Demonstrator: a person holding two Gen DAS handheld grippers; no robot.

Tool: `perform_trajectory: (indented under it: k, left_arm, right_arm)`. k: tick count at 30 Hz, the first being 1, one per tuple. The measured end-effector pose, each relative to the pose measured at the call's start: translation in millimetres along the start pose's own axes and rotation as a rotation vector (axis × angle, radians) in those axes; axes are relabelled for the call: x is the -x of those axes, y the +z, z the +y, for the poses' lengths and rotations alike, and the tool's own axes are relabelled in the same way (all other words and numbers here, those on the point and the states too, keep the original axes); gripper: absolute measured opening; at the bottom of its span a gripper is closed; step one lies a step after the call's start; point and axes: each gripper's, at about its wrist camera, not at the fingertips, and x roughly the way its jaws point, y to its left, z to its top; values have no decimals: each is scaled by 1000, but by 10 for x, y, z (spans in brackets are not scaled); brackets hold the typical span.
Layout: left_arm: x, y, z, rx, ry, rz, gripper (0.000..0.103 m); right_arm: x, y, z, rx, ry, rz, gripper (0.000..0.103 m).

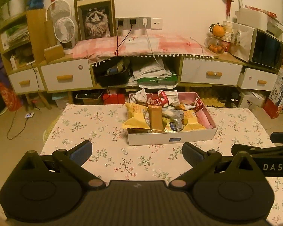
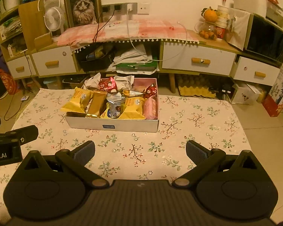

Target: Organize snacks

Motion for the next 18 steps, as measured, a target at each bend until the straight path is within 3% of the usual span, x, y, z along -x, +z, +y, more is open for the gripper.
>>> perform_trajectory:
  k: [18]
  left_arm:
    - [-66, -20, 78, 39, 16, 54, 103]
  right_arm:
    - [-9, -5, 66, 9, -21, -14, 103]
